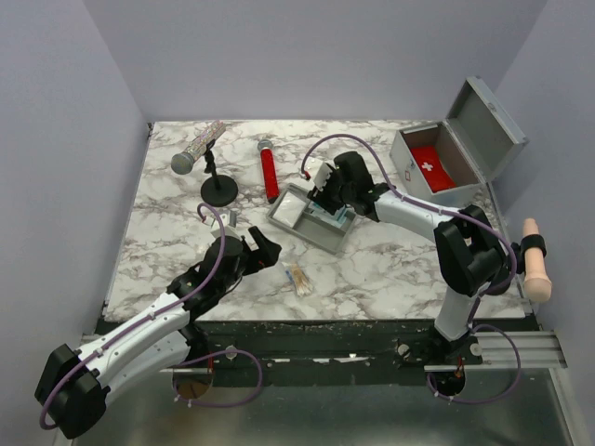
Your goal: Organize the medicine kit
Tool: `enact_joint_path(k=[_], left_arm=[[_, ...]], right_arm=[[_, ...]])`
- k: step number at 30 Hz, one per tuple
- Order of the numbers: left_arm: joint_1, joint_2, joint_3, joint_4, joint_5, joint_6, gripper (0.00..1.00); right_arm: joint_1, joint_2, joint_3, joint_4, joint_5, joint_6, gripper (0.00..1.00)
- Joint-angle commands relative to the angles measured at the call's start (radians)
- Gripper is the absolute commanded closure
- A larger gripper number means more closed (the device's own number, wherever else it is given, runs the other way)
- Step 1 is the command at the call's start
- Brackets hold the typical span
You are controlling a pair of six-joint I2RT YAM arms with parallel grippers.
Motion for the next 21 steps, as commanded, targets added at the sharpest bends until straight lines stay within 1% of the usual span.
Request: enact_joint_path(k=[1, 2, 5, 7, 8, 11, 12, 15, 16, 17, 18, 21], left_arm=[[-0.005, 0.011, 0.000, -0.003, -0.018, 0.009, 0.02], [-0.005, 0.014, 0.003, -0.005, -0.019, 0.011, 0.02], [-0.004, 0.011, 0.001, -0.002, -0.018, 0.009, 0.02], [-0.004, 0.008, 0.003, -0.006, -0.018, 0.009, 0.02], [-0.005, 0.003, 0.003, -0.011, -0.019, 0.009, 0.02], [-0.004, -0.015, 0.006, -0.023, -0.027, 0.003, 0.02], [-0.004, -0.021, 0.007, -0.032, -0.031, 0.003, 0.02], [-0.005, -0.041, 0.018, -0.066, -0.045, 0.002, 0.02], [-0.005, -0.049, 0.021, -0.075, -0.048, 0.000, 0.02], [-0.004, -0.057, 0.026, -0.093, -0.059, -0.003, 0.02], [-0.004, -0.067, 0.029, -0.109, -0.067, -0.006, 0.02], [-0.004, -0.118, 0.033, -0.155, -0.113, -0.029, 0.02]], right_arm=[[0.009, -0.046, -0.017, 0.094, 0.026, 0.079, 0.19], [0.009, -0.061, -0.017, 0.105, 0.033, 0.093, 0.07], [0.009, -0.112, -0.030, 0.168, 0.086, 0.184, 0.06], [0.009, -0.146, -0.028, 0.169, 0.098, 0.243, 0.06], [0.010, -0.163, -0.030, 0.168, 0.098, 0.291, 0.07], [0.033, -0.239, -0.083, 0.159, 0.057, 0.432, 0.18], [0.058, -0.270, -0.109, 0.157, 0.069, 0.466, 0.19], [0.154, -0.316, -0.126, 0.064, 0.102, 0.543, 0.20], [0.188, -0.306, -0.101, -0.049, 0.122, 0.567, 0.20], [0.225, -0.290, -0.081, -0.126, 0.129, 0.573, 0.19], [0.261, -0.279, -0.080, -0.181, 0.136, 0.622, 0.18], [0.337, -0.273, -0.143, -0.208, 0.136, 0.751, 0.13]])
